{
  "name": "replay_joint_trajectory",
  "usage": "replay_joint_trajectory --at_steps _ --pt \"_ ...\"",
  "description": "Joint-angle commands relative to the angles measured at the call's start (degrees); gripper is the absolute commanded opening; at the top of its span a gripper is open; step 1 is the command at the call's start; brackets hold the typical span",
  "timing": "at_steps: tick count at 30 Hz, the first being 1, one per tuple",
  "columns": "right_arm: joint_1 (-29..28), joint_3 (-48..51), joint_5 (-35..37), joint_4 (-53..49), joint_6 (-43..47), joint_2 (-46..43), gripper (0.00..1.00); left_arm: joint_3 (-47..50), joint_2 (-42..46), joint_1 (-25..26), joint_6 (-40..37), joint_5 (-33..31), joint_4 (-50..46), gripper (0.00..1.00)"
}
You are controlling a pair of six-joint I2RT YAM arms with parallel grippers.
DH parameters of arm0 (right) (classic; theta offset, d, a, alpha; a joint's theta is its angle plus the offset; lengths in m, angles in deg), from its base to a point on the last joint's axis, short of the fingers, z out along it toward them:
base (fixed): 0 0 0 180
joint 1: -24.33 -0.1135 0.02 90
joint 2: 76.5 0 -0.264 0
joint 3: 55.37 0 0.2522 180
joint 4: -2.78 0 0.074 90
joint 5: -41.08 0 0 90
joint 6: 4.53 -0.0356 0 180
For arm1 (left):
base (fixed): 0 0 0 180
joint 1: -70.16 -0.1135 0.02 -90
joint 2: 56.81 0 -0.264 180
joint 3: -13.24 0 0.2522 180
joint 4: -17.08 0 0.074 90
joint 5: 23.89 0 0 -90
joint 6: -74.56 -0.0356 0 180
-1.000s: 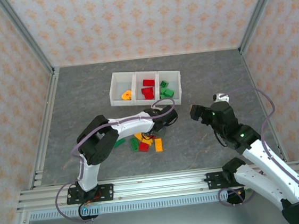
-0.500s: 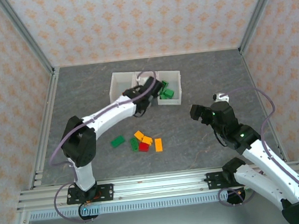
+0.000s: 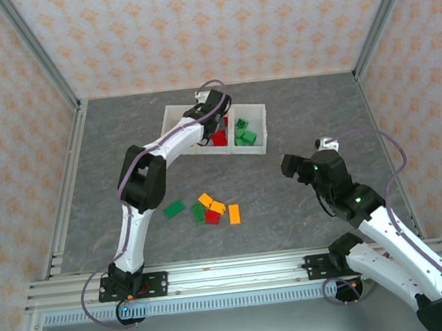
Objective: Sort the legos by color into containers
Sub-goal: Place the lego in the container, then pick up the lego from the center of the table.
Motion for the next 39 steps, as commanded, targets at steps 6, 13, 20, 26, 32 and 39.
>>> replay_joint_trajectory --at_steps 6,13,20,26,32,39 --pt "0.0 0.4 1.7 0.8 0.0 0.6 1.00 0.2 2.3 0.0 -2.1 -1.8 4.2 0.62" --pt "0.0 0.4 1.7 0.8 0.0 0.9 1.00 7.8 10.6 0.0 -3.0 -0.6 9.1 0.91" --pt "0.0 0.4 1.6 0.8 0.0 1.0 1.00 16.3 21.1 0.2 -1.6 0.4 9.8 0.99" --pt "0.0 0.3 1.5 0.8 0.0 1.1 1.00 32.5 32.3 3.1 0.2 2.1 12.9 0.99" --pt "0.0 0.4 1.1 0.9 0.1 1.3 1.00 43.7 37.2 9.2 5.4 1.2 6.8 0.99" --pt "0.0 0.4 0.8 0.8 0.2 2.0 1.00 50.0 38.3 13.7 18.5 1.3 -0.8 0.87"
